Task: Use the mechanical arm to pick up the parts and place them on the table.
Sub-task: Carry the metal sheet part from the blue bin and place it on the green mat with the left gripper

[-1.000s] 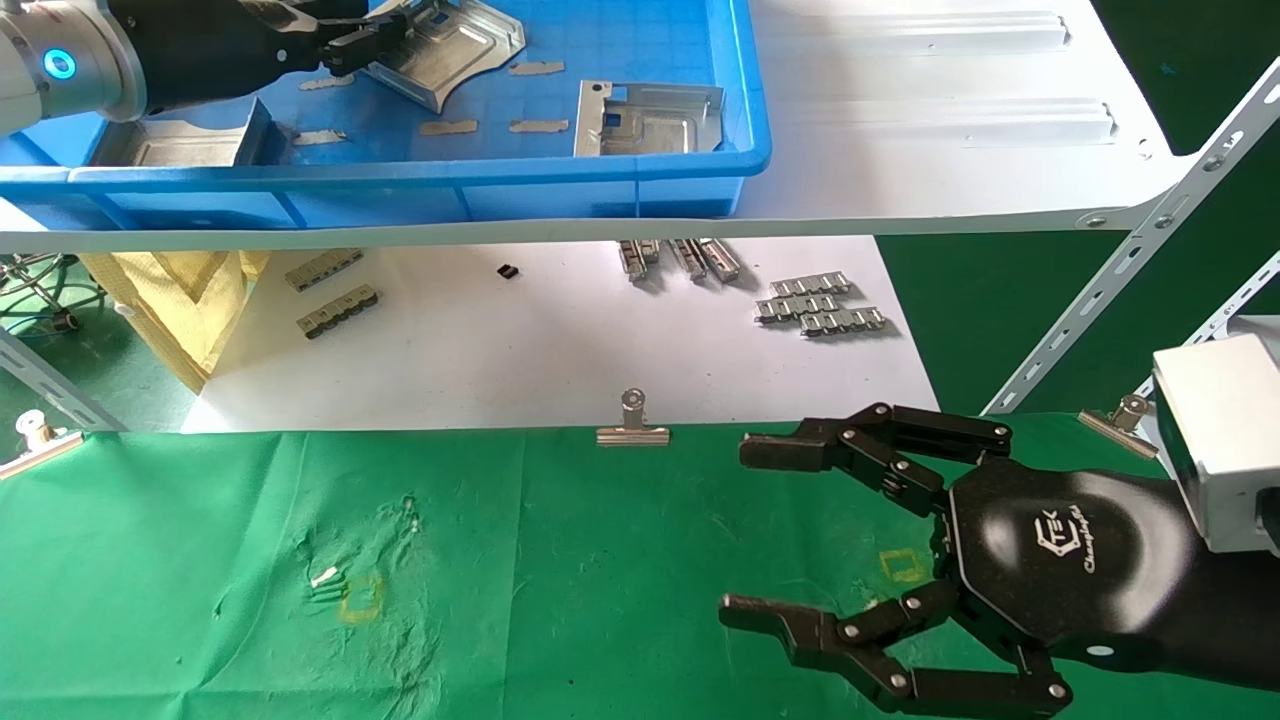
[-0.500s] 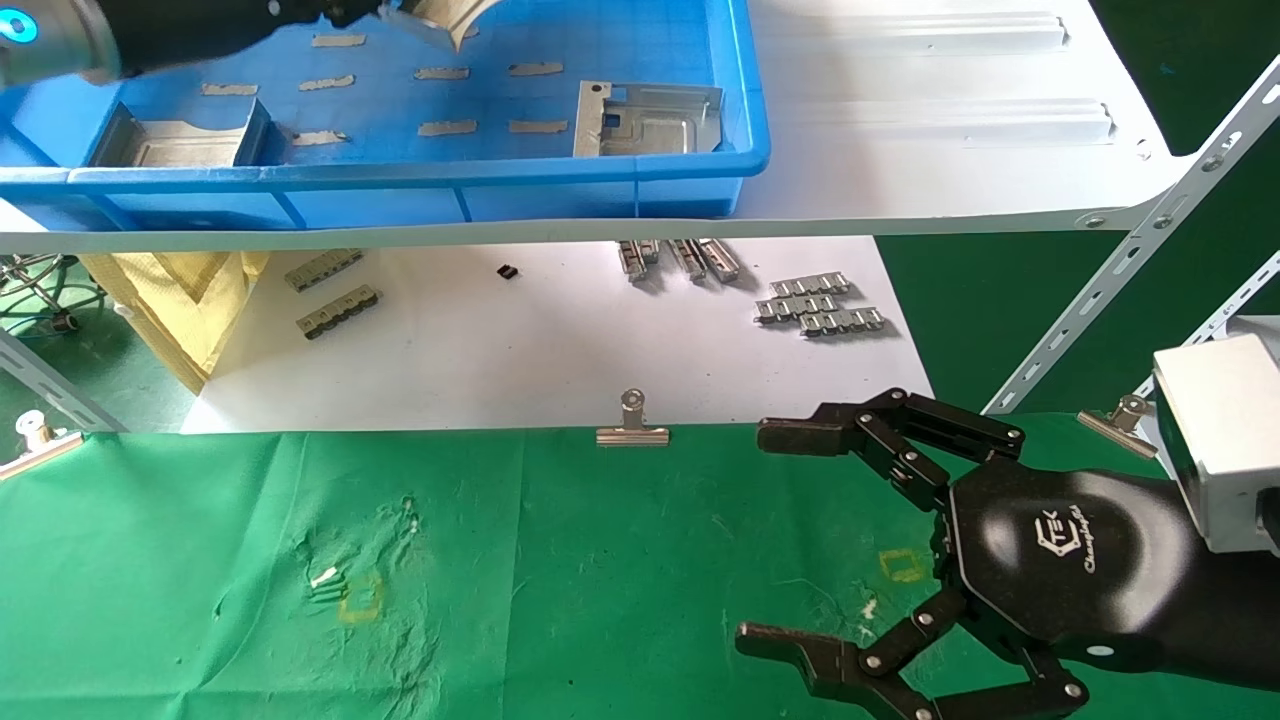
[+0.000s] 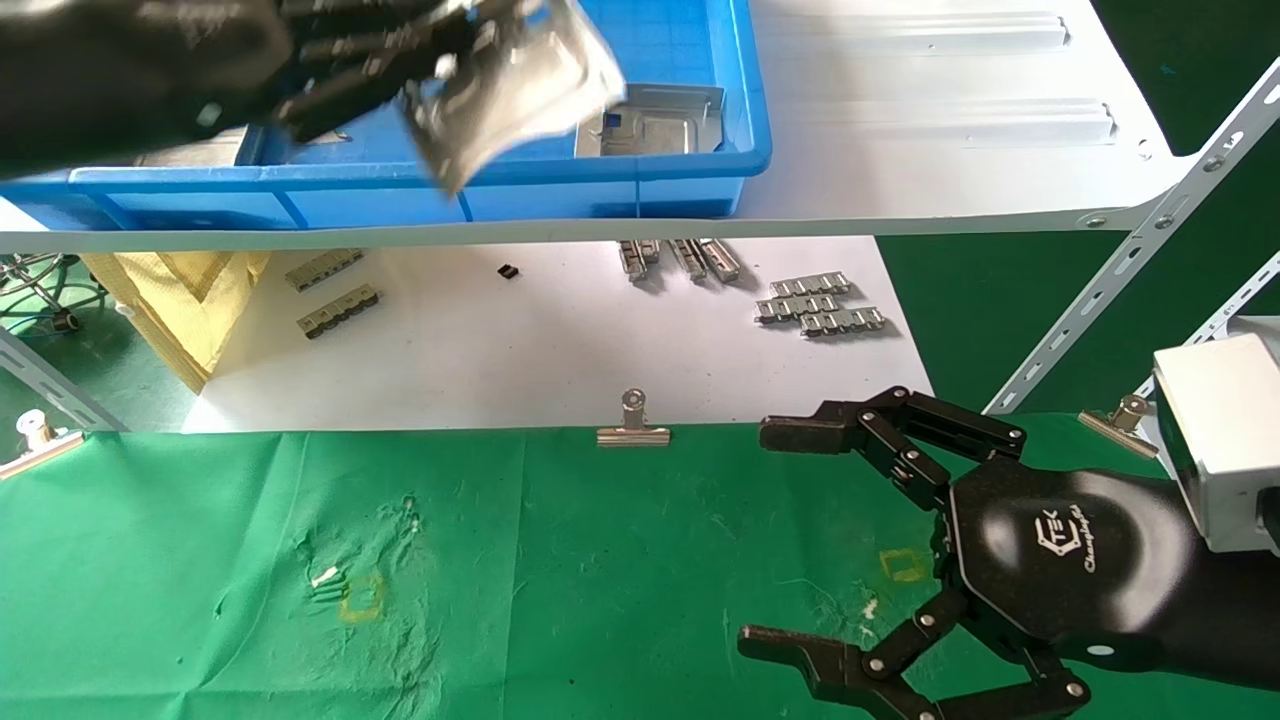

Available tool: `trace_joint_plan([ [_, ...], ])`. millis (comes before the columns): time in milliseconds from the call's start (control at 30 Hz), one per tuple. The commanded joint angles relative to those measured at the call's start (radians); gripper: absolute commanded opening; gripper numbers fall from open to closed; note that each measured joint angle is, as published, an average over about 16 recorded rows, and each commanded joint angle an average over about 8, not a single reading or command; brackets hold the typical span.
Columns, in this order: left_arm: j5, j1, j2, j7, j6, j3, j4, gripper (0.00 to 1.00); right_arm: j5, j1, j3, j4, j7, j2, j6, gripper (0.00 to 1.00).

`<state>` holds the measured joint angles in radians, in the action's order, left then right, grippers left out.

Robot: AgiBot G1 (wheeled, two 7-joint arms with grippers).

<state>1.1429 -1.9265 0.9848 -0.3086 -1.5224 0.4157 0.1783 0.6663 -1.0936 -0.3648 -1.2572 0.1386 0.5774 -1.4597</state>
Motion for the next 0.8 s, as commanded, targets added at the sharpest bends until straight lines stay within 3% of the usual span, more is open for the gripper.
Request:
trace_joint_plan([
  [33,-0.007,0.012,-0.02,-0.033,-0.068,-0.005,0.003,0.0,0.0,0.0,0.0,0.0,0.0,0.0,0.0,1.0],
  [267,-0.095,0.138,-0.135,-0.094,-0.088,0.059,0.221,0.0,0.0,0.0,0.0,0.0,0.0,0.0,0.0,1.0],
  [533,-0.255,0.307,-0.32,-0.14,-0.084,0.219,0.475,0.0,0.0,0.0,0.0,0.0,0.0,0.0,0.0,1.0],
  [800,-0.22,0.372,-0.361,-0.271,-0.067,0.39,0.426,0.0,0.0,0.0,0.0,0.0,0.0,0.0,0.0,1.0],
])
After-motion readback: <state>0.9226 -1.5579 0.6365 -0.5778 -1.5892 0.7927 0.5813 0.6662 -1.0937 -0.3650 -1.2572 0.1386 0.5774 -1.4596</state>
